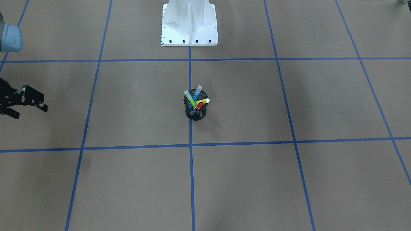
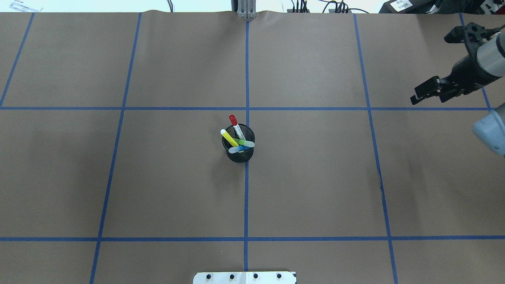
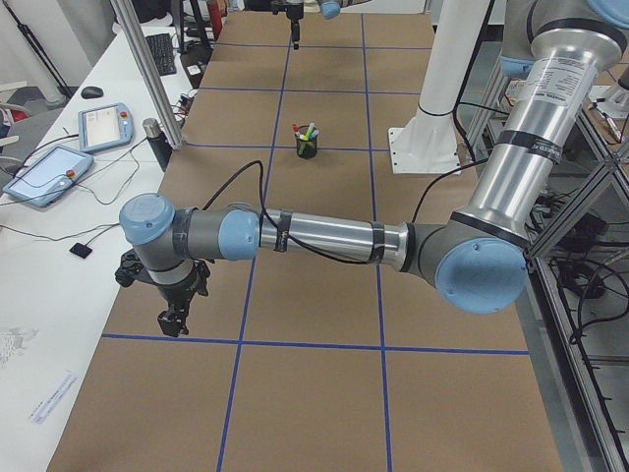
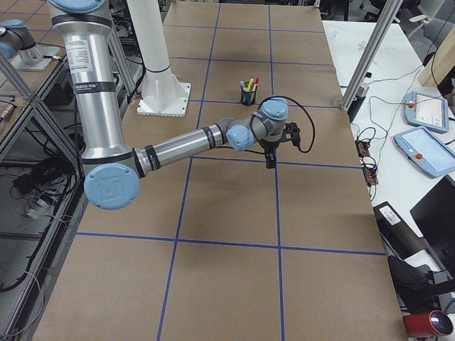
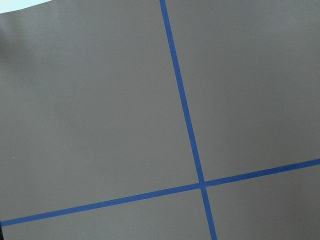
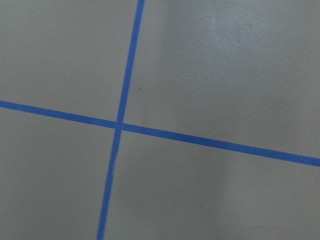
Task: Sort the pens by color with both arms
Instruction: 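Move the right gripper over the black mesh pen cup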
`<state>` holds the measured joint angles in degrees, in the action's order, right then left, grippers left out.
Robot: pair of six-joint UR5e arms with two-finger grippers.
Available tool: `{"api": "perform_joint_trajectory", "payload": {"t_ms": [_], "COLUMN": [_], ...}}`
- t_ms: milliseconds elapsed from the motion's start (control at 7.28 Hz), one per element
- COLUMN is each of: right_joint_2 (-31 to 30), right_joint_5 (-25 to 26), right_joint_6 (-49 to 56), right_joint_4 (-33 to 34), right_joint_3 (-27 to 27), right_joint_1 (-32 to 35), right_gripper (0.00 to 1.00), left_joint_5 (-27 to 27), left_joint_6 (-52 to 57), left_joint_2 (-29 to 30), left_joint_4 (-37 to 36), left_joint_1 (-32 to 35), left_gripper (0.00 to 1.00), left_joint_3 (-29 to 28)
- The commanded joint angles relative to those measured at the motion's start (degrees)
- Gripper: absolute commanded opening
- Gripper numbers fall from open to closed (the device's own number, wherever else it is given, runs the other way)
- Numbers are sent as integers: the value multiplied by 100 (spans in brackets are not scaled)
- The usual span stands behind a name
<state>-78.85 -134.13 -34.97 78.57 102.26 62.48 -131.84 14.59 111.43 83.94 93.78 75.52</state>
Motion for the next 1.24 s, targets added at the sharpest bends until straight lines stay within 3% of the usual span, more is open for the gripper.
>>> {"api": "perform_joint_trajectory", "payload": {"t_ms": [0, 275, 1099], "right_joint_2": [657, 1298, 2442], "right_joint_5": [403, 983, 2012], "right_joint_6": [-537, -1395, -2733], "right_joint_4": [656, 1343, 2144], "right_joint_3": [283, 487, 585], "right_joint_1": [-594, -1296, -2511], "right_gripper": [100, 100, 100], "left_joint_5": [0, 0, 0], "left_joint_6": [0, 0, 9], "left_joint_2": [-7, -60, -139], "left_joint_4": [0, 9, 35], "left_joint_1": [0, 0, 0], "left_gripper": [100, 100, 100], "left_joint_3": [59, 173, 296]}}
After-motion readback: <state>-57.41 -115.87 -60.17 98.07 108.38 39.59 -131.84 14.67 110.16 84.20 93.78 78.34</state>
